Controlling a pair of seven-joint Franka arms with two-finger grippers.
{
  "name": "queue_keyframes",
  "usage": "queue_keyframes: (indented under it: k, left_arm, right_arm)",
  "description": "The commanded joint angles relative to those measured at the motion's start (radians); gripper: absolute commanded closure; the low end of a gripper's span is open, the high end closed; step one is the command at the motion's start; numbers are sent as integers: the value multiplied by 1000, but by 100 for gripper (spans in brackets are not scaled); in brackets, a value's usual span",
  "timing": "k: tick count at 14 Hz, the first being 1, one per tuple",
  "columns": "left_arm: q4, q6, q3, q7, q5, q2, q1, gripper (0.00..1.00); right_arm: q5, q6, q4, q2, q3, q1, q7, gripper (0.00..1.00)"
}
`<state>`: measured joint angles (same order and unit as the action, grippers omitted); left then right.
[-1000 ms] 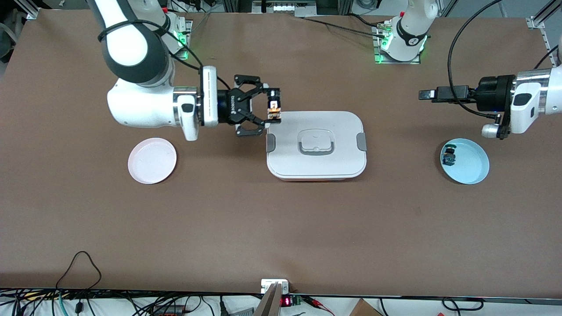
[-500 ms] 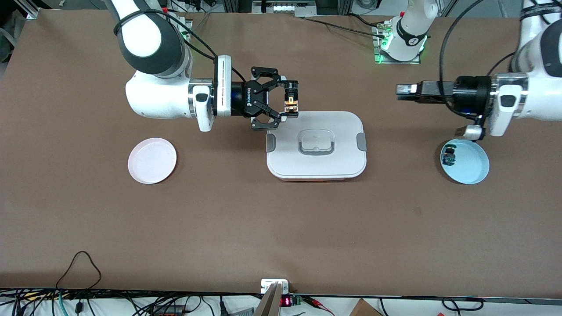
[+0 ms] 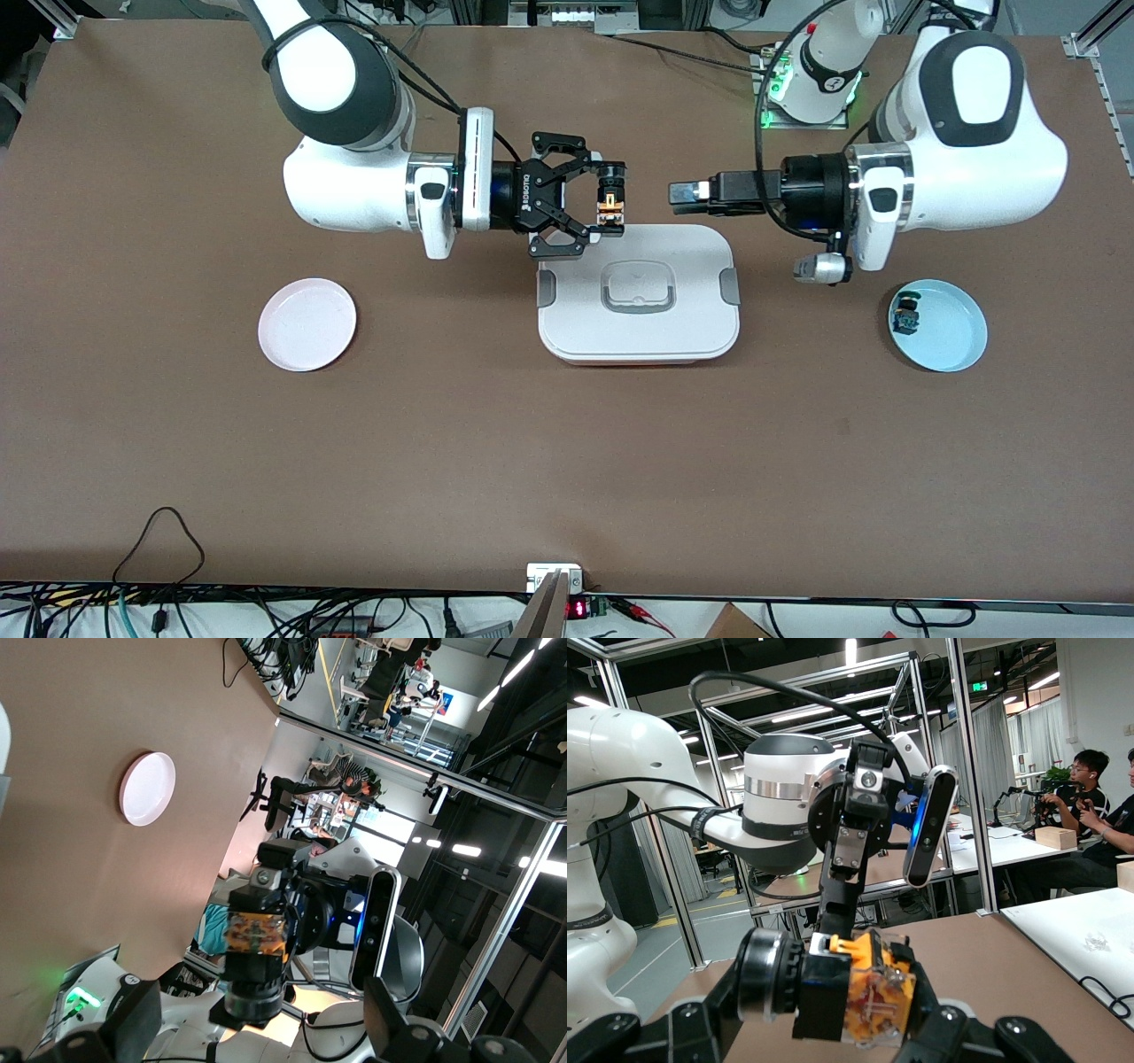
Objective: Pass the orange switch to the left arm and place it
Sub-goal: 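Grasp the switch with the left gripper while the right gripper releases it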
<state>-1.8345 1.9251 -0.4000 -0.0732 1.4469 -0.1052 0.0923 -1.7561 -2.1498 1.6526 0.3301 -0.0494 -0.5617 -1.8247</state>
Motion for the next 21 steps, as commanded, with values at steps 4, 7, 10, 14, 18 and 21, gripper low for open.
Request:
queue_keyframes:
  k: [4,7,10,14,18,21]
  left_arm:
    - [-8,64,-39,75,84,-25,-11,0]
    - [-9,71,-39,124,87,-43,-55,3]
    - [-3,71,-39,148,89,-51,-55,21]
    - [-2,61,-40,153,87,-50,-60,72]
    - [1,61,-39,156,86,-50,-60,84]
    - [3,61,-39,158,86,-50,-60,84]
  right_arm:
    - [-28,-19,-31,15,8,-20,-19,100]
    - [-28,-19,-31,15,8,-18,-19,100]
    - [-26,-18,-31,15,9,-18,-19,100]
    - [-26,-19,-30,15,9,-20,-19,100]
    - [-26,-18,-30,15,9,-20,-19,94]
    - [-83,-21,-24,12,9,-21,-16,0]
